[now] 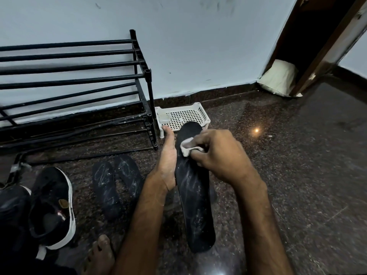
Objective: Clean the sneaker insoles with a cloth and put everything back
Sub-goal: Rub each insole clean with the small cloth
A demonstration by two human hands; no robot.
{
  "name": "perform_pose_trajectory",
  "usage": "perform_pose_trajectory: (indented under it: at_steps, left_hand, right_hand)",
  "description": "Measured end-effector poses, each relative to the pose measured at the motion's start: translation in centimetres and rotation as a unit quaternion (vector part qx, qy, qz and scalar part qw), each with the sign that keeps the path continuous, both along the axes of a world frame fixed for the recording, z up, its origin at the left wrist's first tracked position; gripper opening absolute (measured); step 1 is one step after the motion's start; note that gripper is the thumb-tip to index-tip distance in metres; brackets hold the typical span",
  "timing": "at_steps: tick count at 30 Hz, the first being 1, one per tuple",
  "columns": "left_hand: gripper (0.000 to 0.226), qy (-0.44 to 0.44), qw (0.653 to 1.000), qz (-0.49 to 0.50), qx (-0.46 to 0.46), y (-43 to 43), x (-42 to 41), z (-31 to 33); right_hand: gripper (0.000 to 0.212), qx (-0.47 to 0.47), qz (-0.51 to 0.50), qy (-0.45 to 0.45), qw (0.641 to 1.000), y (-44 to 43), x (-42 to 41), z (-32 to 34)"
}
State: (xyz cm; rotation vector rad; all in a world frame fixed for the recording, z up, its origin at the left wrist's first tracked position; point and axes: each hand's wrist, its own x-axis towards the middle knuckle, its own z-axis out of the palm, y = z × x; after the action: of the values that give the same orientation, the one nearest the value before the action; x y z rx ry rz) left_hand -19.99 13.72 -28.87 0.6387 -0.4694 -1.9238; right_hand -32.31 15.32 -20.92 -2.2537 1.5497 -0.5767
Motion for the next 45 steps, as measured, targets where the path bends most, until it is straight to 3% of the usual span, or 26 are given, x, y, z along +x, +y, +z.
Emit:
perform_pose_trajectory:
  at_steps: [4,6,8,10,12,14,16,21,23,26,28,32,34,37,42,45]
  left_hand:
    - [0.105,-0.036,0.999,0.005,-0.027,0.0,-0.3,-0.3]
    - [0.108,-0.033,0.999,0.007,-0.041,0.1,-0.5,-0.1]
    - [0.107,-0.024,0.999,0.019,-0.038,0.2,-0.3,0.1]
    - [0.108,-0.020,0.999,0.027,-0.035,0.0,0.1,0.0]
    - [0.112,-0.025,0.998,0.013,-0.048,0.0,0.3,-0.1]
    - [0.113,-0.031,0.998,-0.004,-0.058,0.1,0.0,0.0]
    - [0.110,-0.039,0.997,-0.010,-0.070,0.1,-0.4,0.3]
    - [0.110,-0.017,0.998,0.003,-0.056,0.2,0.1,0.2]
    - [0.112,-0.027,0.998,0.001,-0.063,0.1,0.5,0.0]
    - [0.113,-0.045,0.996,-0.012,-0.071,0.2,0.1,0.3]
    - [0.112,-0.044,0.996,-0.010,-0.073,0.3,-0.3,0.6]
    - [0.111,-0.026,0.998,0.005,-0.056,0.4,0.1,0.6]
    - [0.112,-0.033,0.998,0.005,-0.060,0.4,0.4,0.4]
    - [0.114,-0.034,0.998,-0.001,-0.059,0.3,-0.1,0.7]
    - [0.112,-0.031,0.999,0.010,-0.043,0.5,0.0,1.1]
    - [0.118,-0.059,0.997,-0.002,-0.049,0.6,0.2,0.9]
  right_hand:
    - [0.020,-0.110,-0.121,0.002,0.987,-0.6,-0.5,0.1]
    - [0.023,-0.114,-0.076,-0.028,0.990,-0.6,0.3,0.1]
    - [0.023,-0.069,0.017,-0.033,0.997,-0.3,0.8,-0.1]
    - [0.022,-0.021,0.049,-0.027,0.998,-0.2,0.3,-0.2]
    - [0.020,-0.035,-0.005,-0.003,0.999,-0.6,-0.7,-0.4]
    - [0.021,-0.113,-0.095,0.002,0.989,-0.9,-1.3,-0.4]
    - [0.023,-0.154,-0.117,-0.020,0.981,-1.1,-0.7,-0.2]
    - [0.024,-0.061,0.027,-0.004,0.998,-0.3,0.4,-0.3]
    - [0.022,-0.047,-0.004,0.007,0.999,-0.6,-0.4,-0.4]
    - [0.023,-0.117,-0.097,-0.004,0.988,-1.1,-0.8,-0.4]
    - [0.024,-0.123,-0.074,-0.029,0.989,-1.0,0.2,-0.4]
    - [0.024,-0.029,0.049,-0.029,0.998,-0.5,0.3,-0.4]
    - [0.021,-0.022,0.010,0.010,1.000,-0.8,-0.7,-0.4]
    - [0.021,-0.104,-0.070,0.024,0.992,-1.0,-0.7,-0.2]
    - [0.025,-0.063,0.058,0.010,0.996,-0.3,0.9,0.1]
    - [0.024,-0.084,0.022,0.013,0.996,-0.8,0.5,-0.3]
